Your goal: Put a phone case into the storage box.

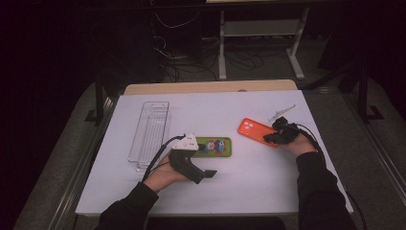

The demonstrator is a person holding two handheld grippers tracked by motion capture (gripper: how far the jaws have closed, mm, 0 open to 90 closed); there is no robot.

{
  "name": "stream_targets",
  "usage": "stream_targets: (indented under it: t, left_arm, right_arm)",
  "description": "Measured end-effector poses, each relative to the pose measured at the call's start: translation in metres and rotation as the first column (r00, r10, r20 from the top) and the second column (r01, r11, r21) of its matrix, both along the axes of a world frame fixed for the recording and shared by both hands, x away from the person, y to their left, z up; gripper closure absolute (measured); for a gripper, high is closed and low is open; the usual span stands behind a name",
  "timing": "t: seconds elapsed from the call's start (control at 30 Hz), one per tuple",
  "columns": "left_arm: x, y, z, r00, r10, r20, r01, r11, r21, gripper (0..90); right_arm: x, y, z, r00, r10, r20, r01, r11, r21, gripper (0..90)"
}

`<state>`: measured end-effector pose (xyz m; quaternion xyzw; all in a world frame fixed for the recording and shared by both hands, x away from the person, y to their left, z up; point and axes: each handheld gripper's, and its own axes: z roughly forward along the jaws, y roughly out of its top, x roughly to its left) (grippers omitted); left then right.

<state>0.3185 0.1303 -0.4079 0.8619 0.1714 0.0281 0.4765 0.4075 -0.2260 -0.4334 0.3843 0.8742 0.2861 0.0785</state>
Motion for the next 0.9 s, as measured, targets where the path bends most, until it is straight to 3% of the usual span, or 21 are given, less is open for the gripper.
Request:
stream_targets:
  t: [0.3,0.4,0.5,0.7,0.9]
  left_arm:
    - [0.0,0.001,0.0,0.9999,0.006,-0.009,-0.006,1.0,-0.004,0.0]
    - [0.0,0.001,0.0,0.9999,0.006,-0.01,-0.006,1.0,-0.003,0.0]
    - [0.0,0.001,-0.001,1.0,0.004,-0.009,-0.004,1.0,0.002,0.0]
    - [0.0,0.002,-0.001,0.9999,0.009,-0.011,-0.009,1.0,-0.001,0.0]
    - [0.0,0.004,-0.001,0.9999,0.01,-0.012,-0.009,0.9999,0.012,0.0]
  right_arm:
    - [-0.009,0.005,0.002,0.9982,0.053,-0.027,-0.053,0.9986,0.004,88.3]
    - [-0.01,0.006,0.002,0.9987,0.049,-0.016,-0.049,0.9988,-0.005,88.3]
    - [-0.012,0.005,0.007,0.9997,0.018,0.013,-0.019,0.9997,0.018,87.8]
    - [-0.03,0.011,0.019,0.9992,0.006,0.039,-0.009,0.9967,0.081,70.8]
    - [-0.053,0.02,0.025,0.9975,-0.004,0.07,-0.005,0.9903,0.139,47.2]
